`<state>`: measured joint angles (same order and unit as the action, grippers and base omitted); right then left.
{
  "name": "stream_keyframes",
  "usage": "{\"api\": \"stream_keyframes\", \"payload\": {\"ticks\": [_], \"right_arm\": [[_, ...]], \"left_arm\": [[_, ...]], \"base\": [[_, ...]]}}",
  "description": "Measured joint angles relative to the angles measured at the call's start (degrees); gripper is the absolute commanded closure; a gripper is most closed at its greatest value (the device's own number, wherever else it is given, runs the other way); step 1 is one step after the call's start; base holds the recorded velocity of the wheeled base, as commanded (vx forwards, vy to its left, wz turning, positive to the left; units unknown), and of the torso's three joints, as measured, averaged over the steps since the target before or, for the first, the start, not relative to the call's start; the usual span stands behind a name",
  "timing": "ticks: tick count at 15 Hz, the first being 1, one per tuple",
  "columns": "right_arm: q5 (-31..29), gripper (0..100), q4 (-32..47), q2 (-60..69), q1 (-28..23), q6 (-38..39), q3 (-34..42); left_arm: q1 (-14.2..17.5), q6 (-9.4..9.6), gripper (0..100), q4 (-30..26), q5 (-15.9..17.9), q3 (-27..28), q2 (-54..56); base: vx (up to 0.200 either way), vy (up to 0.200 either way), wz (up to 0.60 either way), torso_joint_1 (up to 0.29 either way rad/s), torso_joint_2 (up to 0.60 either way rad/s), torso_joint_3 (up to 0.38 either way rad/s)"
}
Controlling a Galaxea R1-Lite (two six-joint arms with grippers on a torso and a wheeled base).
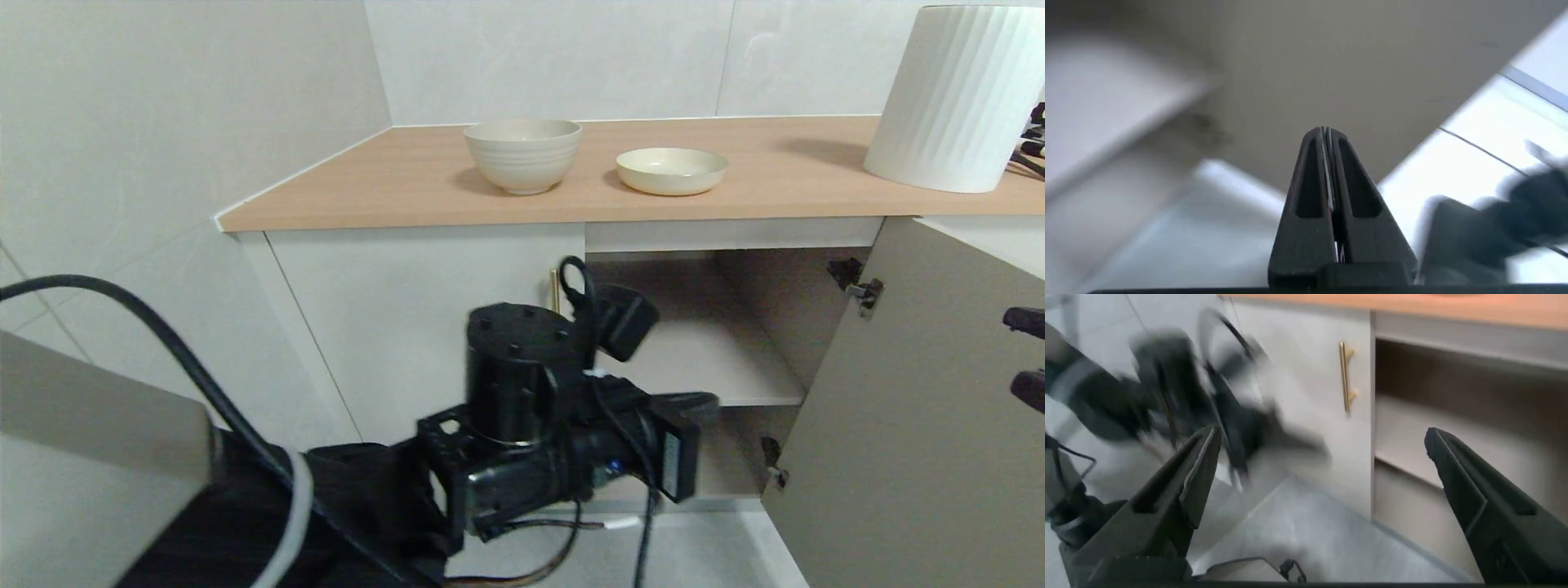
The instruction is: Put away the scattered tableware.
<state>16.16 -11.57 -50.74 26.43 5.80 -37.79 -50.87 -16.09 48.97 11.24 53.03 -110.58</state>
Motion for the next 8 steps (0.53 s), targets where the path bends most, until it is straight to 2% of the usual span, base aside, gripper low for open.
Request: {"api": "stream_keyframes", "payload": {"ticks": [4, 6, 7, 8], "right_arm": [[0.0, 0, -0.5, -9.6, -0.1, 0.0, -4.7], [-0.2, 0, -2.6, -14.8, -0.3, 0.0, -7.2], [-0.4, 0, -3.4, -16.7, -0.5, 0.0, -8.0], [-0.5, 0, -3.4, -18.0, -0.5, 0.0, -8.2]], "left_arm": [[13.8, 2.66, 100, -0.3, -0.1, -13.3, 15.3], [19.1, 3.07, 100, -1.6, -0.1, -19.0, 23.3], [21.2, 3.16, 100, -3.7, -0.1, -20.7, 27.0], [23.7, 3.21, 100, -8.3, 0.0, -21.7, 30.4]], "base": [[0.000, 0.000, 0.00, 0.000, 0.00, 0.000], [0.000, 0.000, 0.00, 0.000, 0.00, 0.000], [0.000, 0.000, 0.00, 0.000, 0.00, 0.000], [0.000, 0.000, 0.00, 0.000, 0.00, 0.000]]}}
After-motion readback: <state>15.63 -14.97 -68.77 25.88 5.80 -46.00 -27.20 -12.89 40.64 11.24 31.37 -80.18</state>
